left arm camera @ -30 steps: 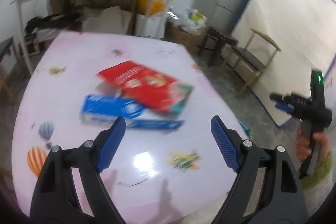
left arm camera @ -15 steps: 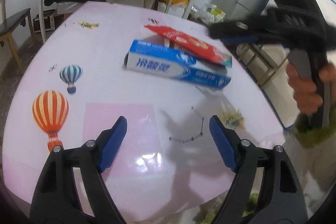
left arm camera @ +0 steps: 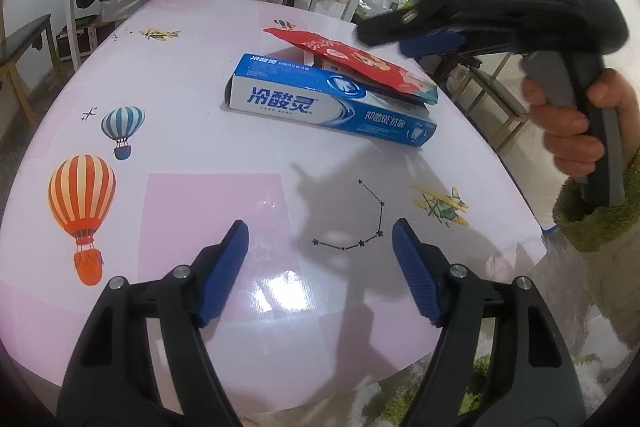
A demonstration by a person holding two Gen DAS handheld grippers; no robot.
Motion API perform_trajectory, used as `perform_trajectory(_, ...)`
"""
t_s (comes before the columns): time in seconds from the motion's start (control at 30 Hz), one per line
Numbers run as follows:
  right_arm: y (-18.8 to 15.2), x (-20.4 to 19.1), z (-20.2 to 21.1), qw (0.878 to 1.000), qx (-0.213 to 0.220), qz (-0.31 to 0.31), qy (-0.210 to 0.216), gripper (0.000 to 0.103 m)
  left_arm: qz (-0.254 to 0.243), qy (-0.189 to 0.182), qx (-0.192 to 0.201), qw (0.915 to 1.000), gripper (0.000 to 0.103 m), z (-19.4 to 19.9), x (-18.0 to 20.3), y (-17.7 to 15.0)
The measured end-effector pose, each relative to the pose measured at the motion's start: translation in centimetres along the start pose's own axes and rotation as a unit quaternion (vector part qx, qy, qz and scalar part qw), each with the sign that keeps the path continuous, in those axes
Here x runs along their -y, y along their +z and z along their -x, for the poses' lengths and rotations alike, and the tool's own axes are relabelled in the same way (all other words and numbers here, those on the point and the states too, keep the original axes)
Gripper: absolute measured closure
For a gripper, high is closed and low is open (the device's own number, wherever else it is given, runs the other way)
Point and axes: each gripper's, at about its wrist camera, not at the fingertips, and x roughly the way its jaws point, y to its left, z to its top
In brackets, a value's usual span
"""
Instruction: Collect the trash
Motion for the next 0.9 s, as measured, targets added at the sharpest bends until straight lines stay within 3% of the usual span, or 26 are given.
perform_trajectory(0.17, -0.3, 5.5, 2.9, 0.993, 0.048, -0.105, -0.003, 0.027, -0.007, -0.006, 0.007, 0.9999, 0.033, 0.1, 0.3, 0.5)
perform_trajectory(0.37, -0.7, 14.4, 2.4, 0.965, 0.051, -0.255, 0.038, 0.027, -0.007, -0.026, 0.027, 0.9993, 0.033, 0.5, 0.8, 1.8)
perform_trajectory(0.5, 0.8, 17.9, 0.1, 0.956, 0.019, -0.285, 0.068, 0.027, -0.003, -0.053, 0.046, 0.9975, 0.035, 0.7, 1.5, 3.7)
perform_trajectory(0.63, 2.7, 19.9, -3.1, 0.952, -0.028, -0.293, 0.086, 0.027, 0.02, -0.102, 0.064, 0.9925, 0.037, 0.1, 2.0, 6.3)
perform_trajectory(0.7, 3.3, 20.4, -4.7, 0.951, -0.049, -0.294, 0.082, 0.027, 0.044, -0.128, 0.064, 0.9888, 0.04, -0.8, 1.8, 7.7)
perform_trajectory(0.9, 4.4, 20.5, -7.7, 0.953, -0.088, -0.277, 0.085, 0.032, 0.081, -0.151, 0.038, 0.9844, 0.055, -4.5, 1.4, 10.8)
